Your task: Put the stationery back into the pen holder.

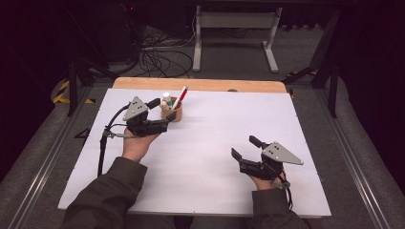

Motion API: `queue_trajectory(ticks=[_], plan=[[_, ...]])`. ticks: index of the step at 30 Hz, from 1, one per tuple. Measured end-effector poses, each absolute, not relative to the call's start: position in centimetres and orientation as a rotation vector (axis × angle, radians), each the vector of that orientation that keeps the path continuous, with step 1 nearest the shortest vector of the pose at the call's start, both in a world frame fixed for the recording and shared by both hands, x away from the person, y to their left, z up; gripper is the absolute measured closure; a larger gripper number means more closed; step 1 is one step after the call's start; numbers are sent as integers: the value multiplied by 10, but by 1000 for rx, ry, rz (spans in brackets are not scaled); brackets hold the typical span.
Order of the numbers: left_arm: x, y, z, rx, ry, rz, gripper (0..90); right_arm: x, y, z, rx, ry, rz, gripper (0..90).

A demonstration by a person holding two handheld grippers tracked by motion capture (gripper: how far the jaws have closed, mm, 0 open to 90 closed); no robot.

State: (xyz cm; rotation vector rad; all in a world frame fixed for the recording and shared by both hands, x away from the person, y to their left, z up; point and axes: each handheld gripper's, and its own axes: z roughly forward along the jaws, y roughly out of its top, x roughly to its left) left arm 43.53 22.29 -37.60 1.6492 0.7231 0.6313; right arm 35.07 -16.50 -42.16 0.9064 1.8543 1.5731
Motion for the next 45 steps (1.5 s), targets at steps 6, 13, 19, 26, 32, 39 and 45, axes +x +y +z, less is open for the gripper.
queue_trajectory(ticks=[6,13,19,26,32,39,45], plan=[[427,224,-375,1653,715,626,180,351,-166,-421,909,1848,1576,208],[419,229,-373,1645,708,616,174,351,-167,-421,910,1844,1578,208],[413,235,-374,1646,710,603,162,351,-170,-420,907,1838,1579,208],[405,241,-372,1652,708,602,148,351,-173,-419,913,1829,1580,207],[396,246,-372,1654,703,619,147,352,-174,-419,913,1828,1580,206],[387,253,-374,1656,702,617,141,352,-174,-419,915,1830,1579,205],[382,260,-376,1672,712,630,139,352,-174,-419,914,1828,1580,204]])
